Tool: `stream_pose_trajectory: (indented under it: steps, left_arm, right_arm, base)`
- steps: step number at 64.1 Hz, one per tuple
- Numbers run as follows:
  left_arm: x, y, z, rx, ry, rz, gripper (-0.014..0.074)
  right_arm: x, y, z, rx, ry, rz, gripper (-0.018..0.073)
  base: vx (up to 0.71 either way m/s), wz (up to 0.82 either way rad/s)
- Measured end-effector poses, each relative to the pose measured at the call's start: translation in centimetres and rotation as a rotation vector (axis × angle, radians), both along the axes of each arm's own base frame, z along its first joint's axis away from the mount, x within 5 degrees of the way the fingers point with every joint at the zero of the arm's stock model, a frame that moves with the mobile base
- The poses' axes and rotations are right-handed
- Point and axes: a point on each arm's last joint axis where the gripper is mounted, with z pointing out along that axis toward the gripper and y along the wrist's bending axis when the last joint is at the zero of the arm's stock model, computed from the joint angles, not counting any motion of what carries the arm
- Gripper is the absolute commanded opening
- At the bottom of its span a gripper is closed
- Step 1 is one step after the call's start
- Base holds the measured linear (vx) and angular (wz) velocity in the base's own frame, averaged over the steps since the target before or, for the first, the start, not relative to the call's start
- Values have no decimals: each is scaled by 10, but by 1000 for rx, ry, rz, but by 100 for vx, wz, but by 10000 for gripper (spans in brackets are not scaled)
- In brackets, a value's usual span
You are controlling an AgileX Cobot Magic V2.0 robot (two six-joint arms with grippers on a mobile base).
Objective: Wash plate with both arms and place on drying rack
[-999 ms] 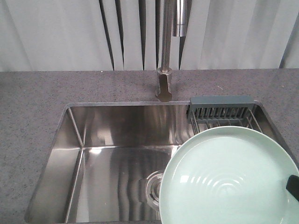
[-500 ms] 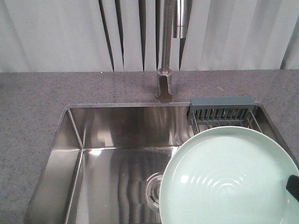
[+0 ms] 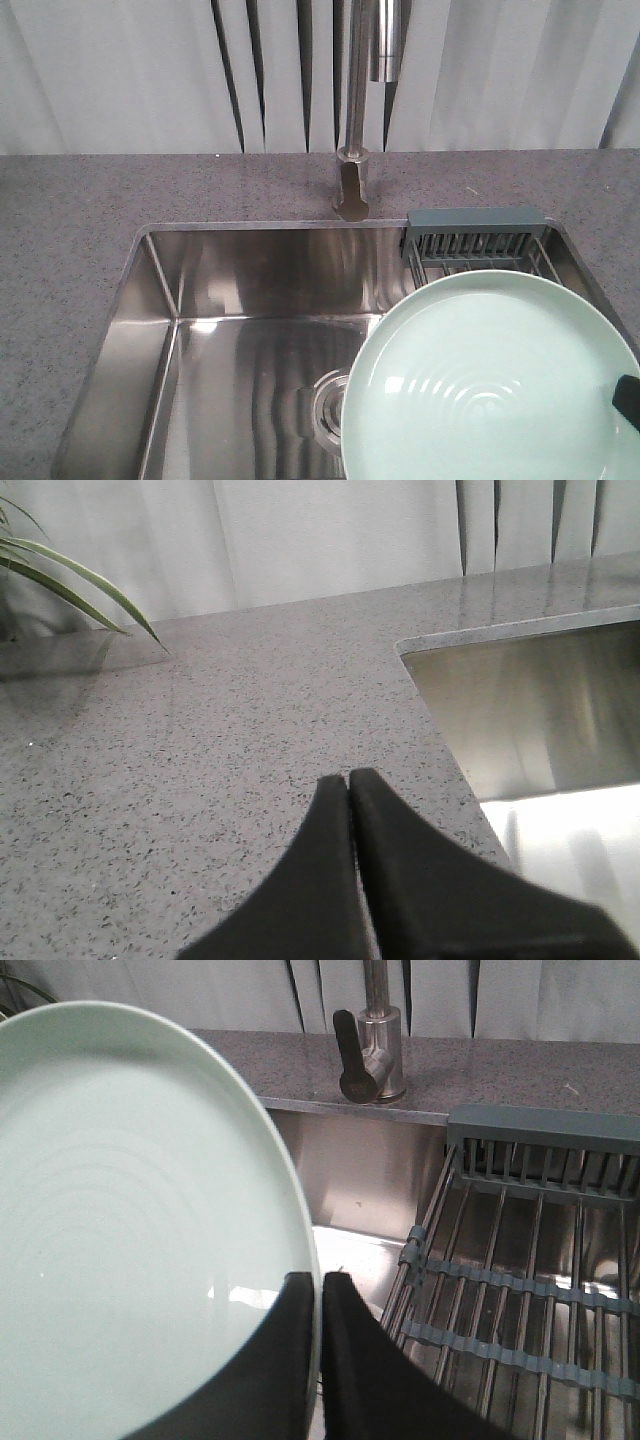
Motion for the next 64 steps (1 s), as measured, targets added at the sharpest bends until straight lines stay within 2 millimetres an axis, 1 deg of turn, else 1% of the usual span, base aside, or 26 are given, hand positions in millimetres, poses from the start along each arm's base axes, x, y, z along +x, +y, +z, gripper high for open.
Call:
stream_pose_trajectory:
  steps: [37, 43, 56, 64]
  left_arm:
    - [0, 0, 0, -5, 0, 0, -6]
    - [0, -1, 0, -80, -3, 0, -6]
    - [0, -5, 1, -449, -10, 7, -6]
    - [0, -6, 2, -550, -11, 7, -6]
  right_arm:
    - [0, 0, 0, 0, 0, 0, -1]
    - [0, 0, 0, 0, 0, 0, -1]
    - [0, 0, 0, 0, 0, 0, -1]
    - [0, 0, 0, 0, 0, 0, -1]
  base:
    - [0, 0]
    - [0, 0]
    - [0, 0]
    - [0, 0]
